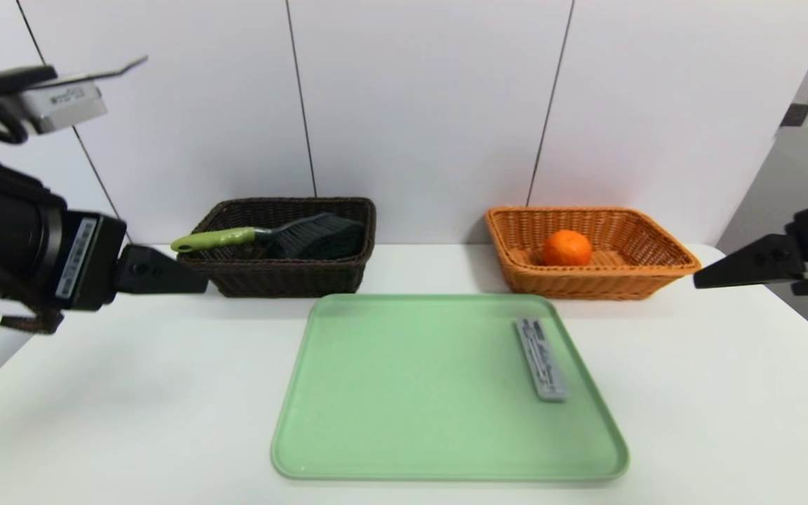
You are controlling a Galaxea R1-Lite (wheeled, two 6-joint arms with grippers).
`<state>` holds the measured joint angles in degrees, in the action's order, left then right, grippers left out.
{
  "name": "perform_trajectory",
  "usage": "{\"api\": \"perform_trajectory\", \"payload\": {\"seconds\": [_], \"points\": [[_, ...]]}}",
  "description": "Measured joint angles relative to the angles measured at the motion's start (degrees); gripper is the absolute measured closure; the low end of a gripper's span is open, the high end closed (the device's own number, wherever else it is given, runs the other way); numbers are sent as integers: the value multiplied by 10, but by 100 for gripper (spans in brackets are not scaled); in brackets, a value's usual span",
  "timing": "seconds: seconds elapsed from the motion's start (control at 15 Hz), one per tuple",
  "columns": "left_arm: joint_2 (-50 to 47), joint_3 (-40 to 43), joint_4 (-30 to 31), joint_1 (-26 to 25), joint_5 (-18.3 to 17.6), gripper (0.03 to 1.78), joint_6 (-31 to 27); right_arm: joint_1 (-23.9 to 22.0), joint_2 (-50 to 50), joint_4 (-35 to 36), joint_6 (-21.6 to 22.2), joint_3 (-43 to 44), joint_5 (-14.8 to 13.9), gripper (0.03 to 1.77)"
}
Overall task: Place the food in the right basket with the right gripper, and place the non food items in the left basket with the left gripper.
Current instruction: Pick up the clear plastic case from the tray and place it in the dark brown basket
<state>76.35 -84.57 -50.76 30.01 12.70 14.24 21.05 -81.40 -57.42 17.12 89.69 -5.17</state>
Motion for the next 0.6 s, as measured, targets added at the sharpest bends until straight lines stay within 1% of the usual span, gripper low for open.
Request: {"api": "perform_trajectory", "payload": {"seconds": [0.13, 0.27, 0.4, 0.6], "points": [[-42, 88, 21, 2, 43, 13, 14, 28, -50, 0, 4, 30, -9, 10], [-85, 164, 57, -15, 80, 12, 23, 50, -106, 0, 15, 63, -17, 10], [-132, 221, 92, -51, 92, 12, 24, 65, -163, -1, 37, 84, -27, 10], [-203, 286, 101, -117, 96, 12, 20, 90, -244, 0, 76, 101, -31, 10]]}}
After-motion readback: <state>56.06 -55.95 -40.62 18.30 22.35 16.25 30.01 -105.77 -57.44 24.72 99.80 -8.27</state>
